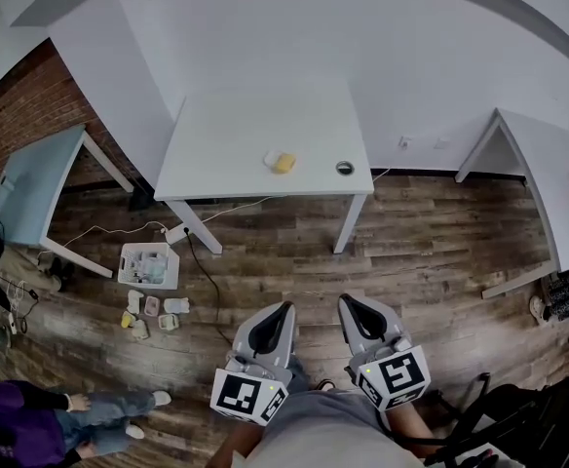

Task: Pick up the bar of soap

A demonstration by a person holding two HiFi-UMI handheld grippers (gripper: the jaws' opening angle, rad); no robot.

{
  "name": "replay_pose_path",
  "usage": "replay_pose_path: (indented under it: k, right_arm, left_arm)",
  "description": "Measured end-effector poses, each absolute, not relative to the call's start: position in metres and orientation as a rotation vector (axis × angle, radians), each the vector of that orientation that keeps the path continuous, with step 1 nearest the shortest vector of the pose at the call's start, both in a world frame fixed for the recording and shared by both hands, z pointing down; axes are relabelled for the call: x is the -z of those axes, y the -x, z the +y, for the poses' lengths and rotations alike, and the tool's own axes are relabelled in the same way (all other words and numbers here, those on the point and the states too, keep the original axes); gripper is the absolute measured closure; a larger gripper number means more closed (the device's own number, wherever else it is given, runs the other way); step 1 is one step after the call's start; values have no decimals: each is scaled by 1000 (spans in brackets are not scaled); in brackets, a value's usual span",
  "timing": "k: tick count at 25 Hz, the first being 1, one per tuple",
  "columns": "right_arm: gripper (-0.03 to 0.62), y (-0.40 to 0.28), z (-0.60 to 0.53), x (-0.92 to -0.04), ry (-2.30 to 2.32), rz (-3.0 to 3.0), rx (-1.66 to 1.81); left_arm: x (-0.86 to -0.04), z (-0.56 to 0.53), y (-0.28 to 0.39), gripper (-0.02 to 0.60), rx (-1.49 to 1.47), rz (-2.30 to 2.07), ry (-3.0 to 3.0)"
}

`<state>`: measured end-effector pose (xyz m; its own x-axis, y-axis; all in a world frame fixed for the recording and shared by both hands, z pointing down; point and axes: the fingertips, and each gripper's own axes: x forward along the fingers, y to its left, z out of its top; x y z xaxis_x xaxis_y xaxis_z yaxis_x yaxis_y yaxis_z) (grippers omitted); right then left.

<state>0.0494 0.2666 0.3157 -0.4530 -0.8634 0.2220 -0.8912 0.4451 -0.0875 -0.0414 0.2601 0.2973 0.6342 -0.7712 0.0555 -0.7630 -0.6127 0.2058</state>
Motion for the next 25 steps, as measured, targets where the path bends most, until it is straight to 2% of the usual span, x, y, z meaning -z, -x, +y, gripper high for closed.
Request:
replay_pose_path:
  k: [16, 25]
  right_arm:
    - [592, 29, 177, -311, -1545, -2525, -236]
    - [592, 34, 162, -314, -1581, -2486, -242]
  left_arm:
    - [-300, 171, 114, 580, 73, -1234, -2646]
    - [-303, 151, 115, 580, 76, -1168, -2649]
